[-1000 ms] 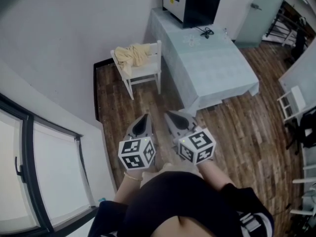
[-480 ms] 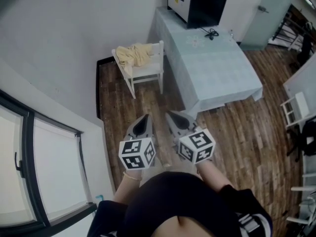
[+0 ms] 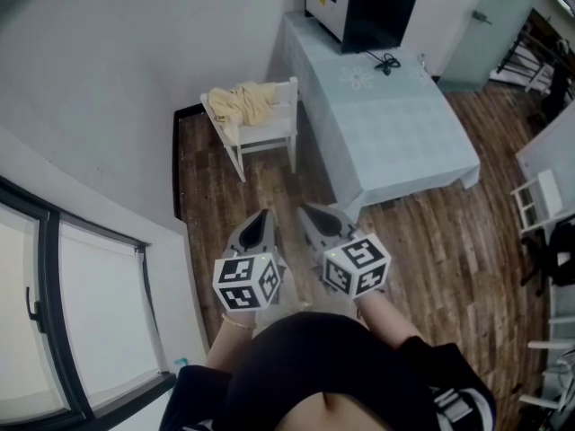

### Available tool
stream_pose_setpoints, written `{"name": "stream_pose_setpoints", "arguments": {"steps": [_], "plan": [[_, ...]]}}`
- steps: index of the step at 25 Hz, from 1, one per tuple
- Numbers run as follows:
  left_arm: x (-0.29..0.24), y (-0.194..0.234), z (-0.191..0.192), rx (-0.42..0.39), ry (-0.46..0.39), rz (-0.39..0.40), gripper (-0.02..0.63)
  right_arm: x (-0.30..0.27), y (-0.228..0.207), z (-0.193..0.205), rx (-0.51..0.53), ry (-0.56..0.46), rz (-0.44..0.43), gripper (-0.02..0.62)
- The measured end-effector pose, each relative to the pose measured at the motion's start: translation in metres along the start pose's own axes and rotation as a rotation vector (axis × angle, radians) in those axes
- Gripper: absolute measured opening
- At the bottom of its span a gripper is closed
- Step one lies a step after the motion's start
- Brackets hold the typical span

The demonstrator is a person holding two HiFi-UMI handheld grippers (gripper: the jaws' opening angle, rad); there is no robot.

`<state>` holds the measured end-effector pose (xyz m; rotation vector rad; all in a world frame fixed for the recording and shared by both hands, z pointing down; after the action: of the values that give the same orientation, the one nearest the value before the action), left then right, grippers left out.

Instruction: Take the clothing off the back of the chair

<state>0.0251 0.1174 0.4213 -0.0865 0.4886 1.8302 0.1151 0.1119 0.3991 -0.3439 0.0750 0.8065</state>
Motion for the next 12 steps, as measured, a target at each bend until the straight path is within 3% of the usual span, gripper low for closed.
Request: {"name": "stream_pose_setpoints", "arguments": {"steps": [12], "plan": [[-0.06, 0.048, -0.032, -0.008, 0.011, 0.011, -0.002, -0.074, -0.027, -0.022, 0.025, -0.001, 0.046, 0.012]]}}
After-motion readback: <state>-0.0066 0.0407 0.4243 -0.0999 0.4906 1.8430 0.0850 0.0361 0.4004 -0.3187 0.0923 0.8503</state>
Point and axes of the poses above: the fingertips, and each gripper's own axes: x backward along the fingers, y to its left, z out of its underside, the point moved 2 cm from there along x, backward along the fingers, and after that the axes turned 3 degrees about -y, right-handed, at the moved point
